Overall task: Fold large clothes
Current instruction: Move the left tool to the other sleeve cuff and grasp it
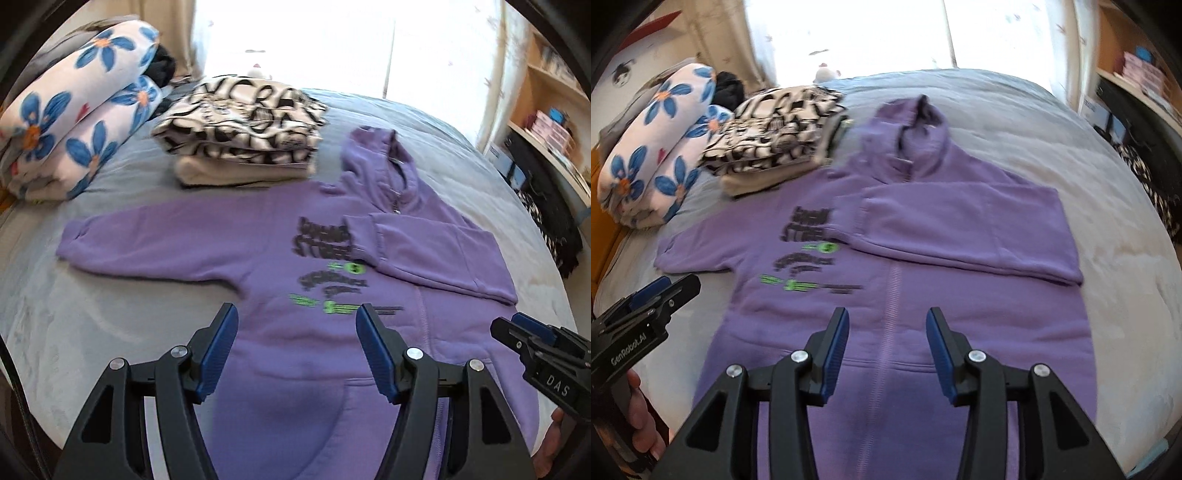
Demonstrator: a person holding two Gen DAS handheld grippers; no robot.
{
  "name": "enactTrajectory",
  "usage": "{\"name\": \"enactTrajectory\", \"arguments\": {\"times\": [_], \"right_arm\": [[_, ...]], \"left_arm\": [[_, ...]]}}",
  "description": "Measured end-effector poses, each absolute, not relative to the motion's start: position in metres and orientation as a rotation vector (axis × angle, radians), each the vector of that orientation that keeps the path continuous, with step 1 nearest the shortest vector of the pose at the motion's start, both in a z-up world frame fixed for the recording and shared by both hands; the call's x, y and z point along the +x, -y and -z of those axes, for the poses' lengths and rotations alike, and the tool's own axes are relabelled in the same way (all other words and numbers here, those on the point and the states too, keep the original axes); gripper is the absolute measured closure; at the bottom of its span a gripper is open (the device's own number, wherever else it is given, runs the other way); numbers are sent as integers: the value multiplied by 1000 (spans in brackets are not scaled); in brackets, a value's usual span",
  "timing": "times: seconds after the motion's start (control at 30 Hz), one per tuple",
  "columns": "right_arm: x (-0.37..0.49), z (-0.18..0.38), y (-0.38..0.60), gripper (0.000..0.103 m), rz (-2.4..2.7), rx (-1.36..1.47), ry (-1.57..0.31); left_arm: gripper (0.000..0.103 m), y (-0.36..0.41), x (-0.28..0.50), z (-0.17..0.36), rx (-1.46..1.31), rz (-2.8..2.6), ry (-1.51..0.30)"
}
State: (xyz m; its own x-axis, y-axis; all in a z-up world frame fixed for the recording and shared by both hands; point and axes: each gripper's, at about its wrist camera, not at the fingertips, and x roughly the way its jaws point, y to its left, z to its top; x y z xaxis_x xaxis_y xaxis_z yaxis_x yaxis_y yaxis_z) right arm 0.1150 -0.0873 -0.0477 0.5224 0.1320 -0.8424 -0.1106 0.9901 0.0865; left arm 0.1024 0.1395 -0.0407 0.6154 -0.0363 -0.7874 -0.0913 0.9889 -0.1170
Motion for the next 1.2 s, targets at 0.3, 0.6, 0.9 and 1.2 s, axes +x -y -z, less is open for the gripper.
{"name": "enactTrajectory", "arguments": {"times": [0.3, 0.6, 0.9, 1.2], "right_arm": [[125, 50, 20, 59, -200, -14, -989], [154, 64, -41, 59, -233, -58, -977], [189, 88, -99, 59, -267, -119, -970], [209, 101, -142, 59, -318, -152, -959]], "left_arm": [[38, -218, 98, 55, -262, -90, -912], [38, -287, 109, 92, -386, -107, -951], [38, -360, 125, 127, -512, -122, -971], [38, -433, 137, 163, -722, -156, -917]]}}
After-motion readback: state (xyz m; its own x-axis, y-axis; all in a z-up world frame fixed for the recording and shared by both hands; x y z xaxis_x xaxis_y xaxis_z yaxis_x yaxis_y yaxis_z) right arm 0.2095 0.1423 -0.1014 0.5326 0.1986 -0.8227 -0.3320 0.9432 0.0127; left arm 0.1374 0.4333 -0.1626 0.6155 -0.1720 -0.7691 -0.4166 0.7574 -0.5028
